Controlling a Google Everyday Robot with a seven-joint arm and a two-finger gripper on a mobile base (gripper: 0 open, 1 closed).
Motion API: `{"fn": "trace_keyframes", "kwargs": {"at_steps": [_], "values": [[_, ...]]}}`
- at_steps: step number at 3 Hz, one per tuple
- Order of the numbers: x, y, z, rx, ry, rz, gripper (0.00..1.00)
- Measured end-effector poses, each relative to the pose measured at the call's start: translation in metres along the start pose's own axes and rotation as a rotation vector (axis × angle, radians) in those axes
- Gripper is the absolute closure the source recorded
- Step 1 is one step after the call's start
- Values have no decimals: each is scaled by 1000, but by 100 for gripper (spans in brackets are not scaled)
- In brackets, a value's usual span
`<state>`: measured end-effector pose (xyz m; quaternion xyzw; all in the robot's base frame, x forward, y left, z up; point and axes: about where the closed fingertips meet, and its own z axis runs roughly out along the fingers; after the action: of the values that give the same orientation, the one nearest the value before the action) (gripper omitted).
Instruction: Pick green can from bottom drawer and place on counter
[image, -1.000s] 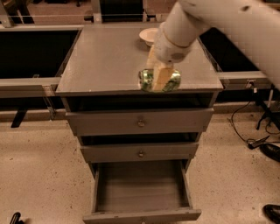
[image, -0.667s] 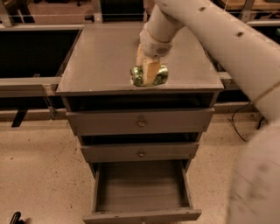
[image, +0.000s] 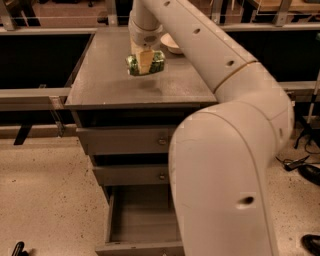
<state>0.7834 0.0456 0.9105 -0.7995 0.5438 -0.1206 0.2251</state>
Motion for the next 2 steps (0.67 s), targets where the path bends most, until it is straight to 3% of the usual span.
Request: {"fn": "trace_keyframes", "kwargs": {"at_steps": [2], "values": [[-4,-10,-2,20,0,-2,34]]}}
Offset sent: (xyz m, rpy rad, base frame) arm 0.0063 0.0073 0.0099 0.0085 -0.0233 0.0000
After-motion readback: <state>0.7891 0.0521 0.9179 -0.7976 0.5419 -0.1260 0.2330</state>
